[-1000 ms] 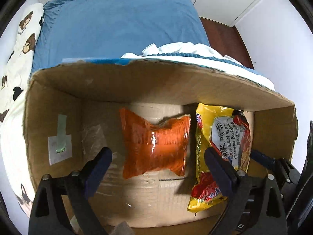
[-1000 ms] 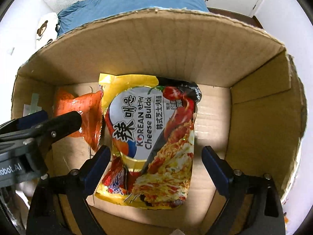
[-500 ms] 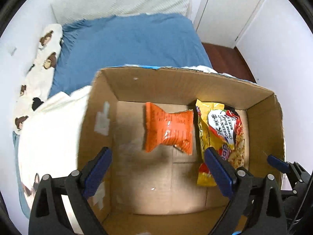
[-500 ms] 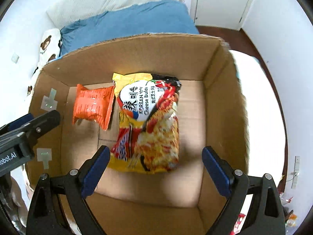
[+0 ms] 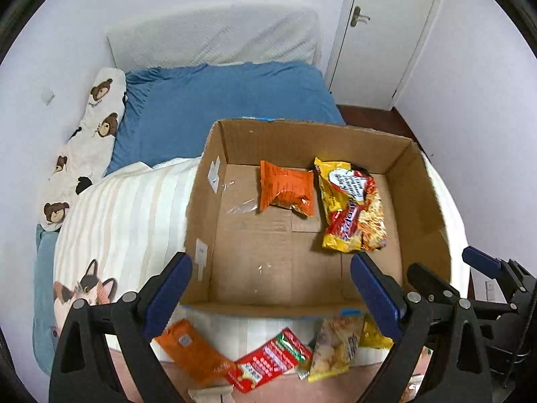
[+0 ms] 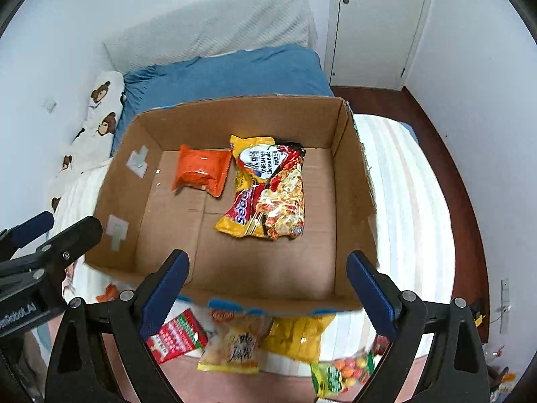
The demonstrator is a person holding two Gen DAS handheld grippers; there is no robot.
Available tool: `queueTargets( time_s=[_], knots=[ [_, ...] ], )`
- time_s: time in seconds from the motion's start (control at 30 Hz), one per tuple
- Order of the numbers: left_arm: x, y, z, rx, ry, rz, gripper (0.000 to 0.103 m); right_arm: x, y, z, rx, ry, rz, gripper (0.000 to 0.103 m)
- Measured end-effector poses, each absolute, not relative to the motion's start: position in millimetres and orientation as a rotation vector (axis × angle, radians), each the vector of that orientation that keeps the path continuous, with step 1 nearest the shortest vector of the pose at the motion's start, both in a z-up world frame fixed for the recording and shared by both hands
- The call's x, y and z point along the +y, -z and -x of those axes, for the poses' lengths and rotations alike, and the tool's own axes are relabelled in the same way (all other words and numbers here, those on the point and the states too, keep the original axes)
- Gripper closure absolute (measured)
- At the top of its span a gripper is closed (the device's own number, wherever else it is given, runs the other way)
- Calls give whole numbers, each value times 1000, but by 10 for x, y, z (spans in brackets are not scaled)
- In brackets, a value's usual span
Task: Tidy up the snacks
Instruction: 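Grasp the red sauce sachet with the left tool while the right grasps the yellow cookie packet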
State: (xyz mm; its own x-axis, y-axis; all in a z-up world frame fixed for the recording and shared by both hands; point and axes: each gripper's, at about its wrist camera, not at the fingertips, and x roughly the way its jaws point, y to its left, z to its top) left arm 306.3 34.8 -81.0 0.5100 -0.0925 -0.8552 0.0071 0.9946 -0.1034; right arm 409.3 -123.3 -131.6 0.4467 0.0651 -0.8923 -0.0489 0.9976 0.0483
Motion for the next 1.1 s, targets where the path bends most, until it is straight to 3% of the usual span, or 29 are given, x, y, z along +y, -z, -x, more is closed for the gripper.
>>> queueTargets(
  time_s=[0.4,0.53,0.7,0.8,0.83,0.87,0.97,1.1],
  knots=[
    [288,620,-2416,978,57,30,6,-1377,1183,-3423,1126,-113,-120,6],
    [220,1019,-2273,1053,54,-69,6,-1607,1572,-3281,1230,-109,-217,6],
    [-10,2090,-2316,1297,137,-295,6,-1801,2178,-3215,1352,-102,-329,7],
    [-136,2610,-2403,1391,179,-407,6,-1793,2387,-3200,1368,-93,-311,25],
    [-152,2709,-2432,1410,184,-424,6,-1777,2454,-3210,1380,-97,-309,26],
    [-177,2853,-2487,1430,190,-452,11,-1756,2513,-3225,1391,-106,-314,26],
    [-146,3012,-2611,1464,192,-432,50,-1621,2654,-3297,1417,-150,-318,25],
    [245,2937,-2739,1510,119,-96,50,-1418,2903,-3489,1454,-187,-356,24]
  ],
)
